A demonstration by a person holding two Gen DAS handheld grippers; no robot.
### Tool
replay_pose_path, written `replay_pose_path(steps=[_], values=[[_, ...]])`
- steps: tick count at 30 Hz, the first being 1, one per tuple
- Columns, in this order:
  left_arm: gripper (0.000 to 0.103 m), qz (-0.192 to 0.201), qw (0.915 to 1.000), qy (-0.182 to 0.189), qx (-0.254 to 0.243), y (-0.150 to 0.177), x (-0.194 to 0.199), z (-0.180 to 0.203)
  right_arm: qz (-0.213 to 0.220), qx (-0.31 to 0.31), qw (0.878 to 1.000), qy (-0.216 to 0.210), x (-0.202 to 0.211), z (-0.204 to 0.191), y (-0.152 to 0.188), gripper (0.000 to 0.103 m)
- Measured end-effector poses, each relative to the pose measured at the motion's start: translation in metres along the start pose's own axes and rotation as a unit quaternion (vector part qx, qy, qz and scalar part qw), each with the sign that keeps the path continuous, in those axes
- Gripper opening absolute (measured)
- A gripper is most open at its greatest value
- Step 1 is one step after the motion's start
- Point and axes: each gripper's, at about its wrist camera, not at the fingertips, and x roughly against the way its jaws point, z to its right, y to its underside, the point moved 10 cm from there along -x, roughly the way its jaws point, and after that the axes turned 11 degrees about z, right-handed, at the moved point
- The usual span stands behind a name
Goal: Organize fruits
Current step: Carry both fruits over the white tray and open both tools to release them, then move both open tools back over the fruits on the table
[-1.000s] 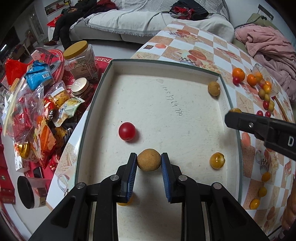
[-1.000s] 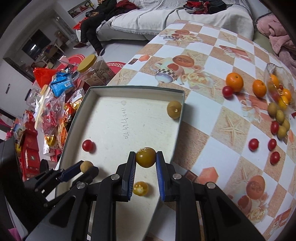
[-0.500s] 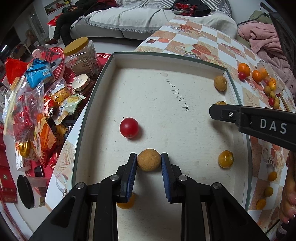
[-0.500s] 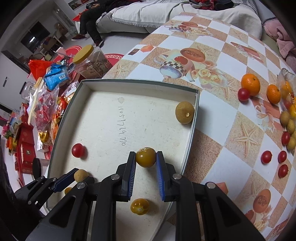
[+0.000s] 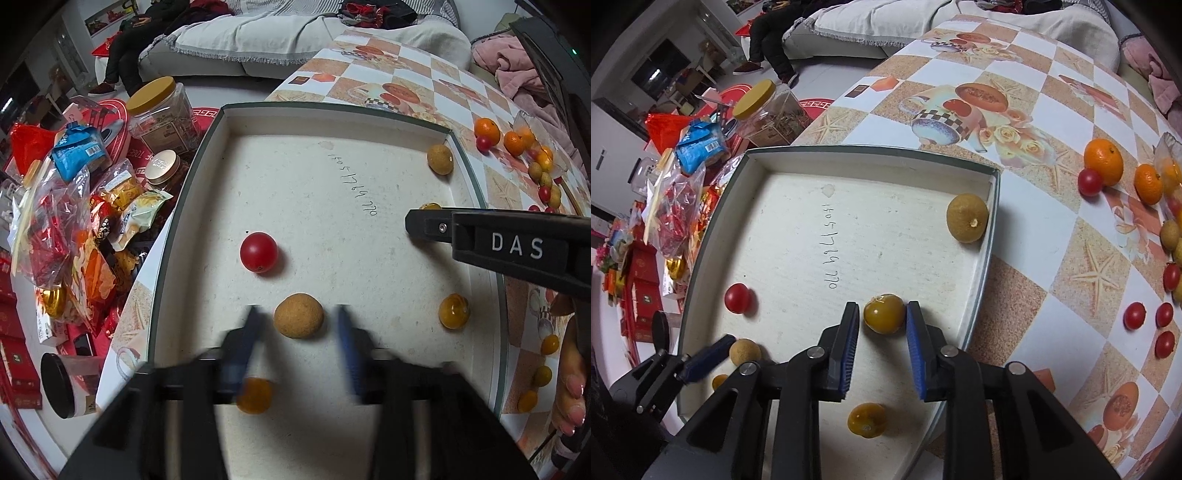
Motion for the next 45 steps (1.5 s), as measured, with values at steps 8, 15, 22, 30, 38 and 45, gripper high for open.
replay_pose_path(steps=[8,15,22,30,38,45], values=[[0.071,0.009,0.9999,-0.002,-0.01,-0.001,0.006,0.005,0.03,-0.011,0.999,-0.027,0.019,-0.011,-0.01,0.08],[0.071,0.008,0.9997,-0.002,-0.024,-0.004,0.011,0.017,0.061,-0.052,0.997,-0.014,0.047,0.013,-0.017,0.082],[0.071,0.019,0.9989,0.006,-0.043,-0.014,0.019,0.04,0.064,-0.109,0.992,0.027,0.075,0.074,0.008,0.082],[0.071,0.039,0.9958,0.032,-0.076,-0.03,0.033,0.084,0.051,-0.164,0.981,0.086,0.099,0.149,0.059,0.082],[0.071,0.052,0.9899,0.066,-0.114,-0.045,0.041,0.14,0.054,-0.201,0.971,0.119,0.116,0.199,0.083,0.082],[0.071,0.052,0.9835,0.091,-0.147,-0.06,0.029,0.19,0.061,-0.186,0.972,0.13,0.117,0.221,0.079,0.082]])
